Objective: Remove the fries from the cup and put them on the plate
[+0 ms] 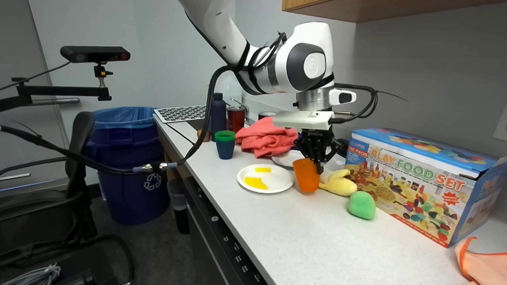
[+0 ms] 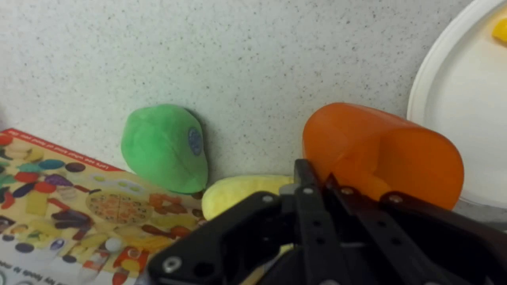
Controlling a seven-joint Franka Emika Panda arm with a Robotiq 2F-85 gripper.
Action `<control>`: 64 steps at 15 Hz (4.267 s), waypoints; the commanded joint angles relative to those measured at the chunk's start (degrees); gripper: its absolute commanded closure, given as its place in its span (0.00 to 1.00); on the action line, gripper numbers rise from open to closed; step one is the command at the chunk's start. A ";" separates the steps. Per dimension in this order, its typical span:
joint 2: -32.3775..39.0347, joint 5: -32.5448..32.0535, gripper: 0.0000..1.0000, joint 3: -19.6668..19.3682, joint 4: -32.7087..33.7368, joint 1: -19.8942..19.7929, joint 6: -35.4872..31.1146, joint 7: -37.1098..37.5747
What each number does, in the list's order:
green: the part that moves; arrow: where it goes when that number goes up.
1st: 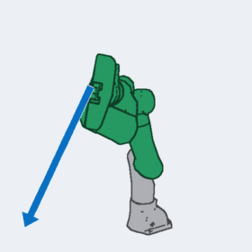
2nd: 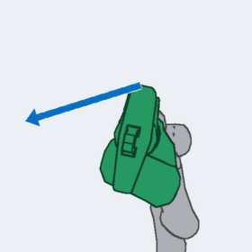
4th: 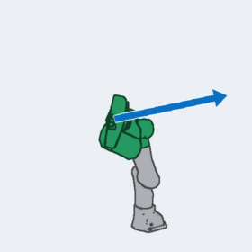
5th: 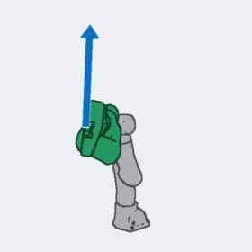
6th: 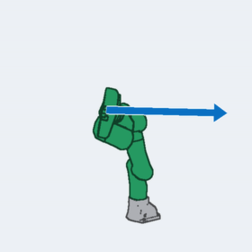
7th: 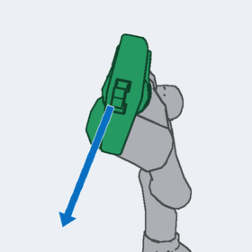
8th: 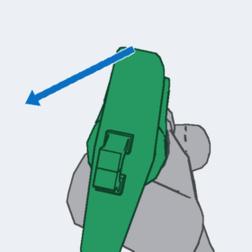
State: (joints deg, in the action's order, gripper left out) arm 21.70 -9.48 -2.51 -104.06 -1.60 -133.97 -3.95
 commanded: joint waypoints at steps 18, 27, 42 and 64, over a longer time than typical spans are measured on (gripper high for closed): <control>-2.22 -46.89 0.99 -2.50 -2.13 9.00 -8.95 18.31; -4.43 -27.51 0.99 3.39 -4.86 7.46 -7.37 5.46; -9.44 -24.06 0.99 3.56 -6.41 7.91 -7.65 5.01; -10.88 -23.43 0.96 3.13 -8.69 7.91 -7.56 5.49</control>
State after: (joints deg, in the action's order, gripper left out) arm 10.83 -33.00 0.48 -112.82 6.44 -141.65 1.65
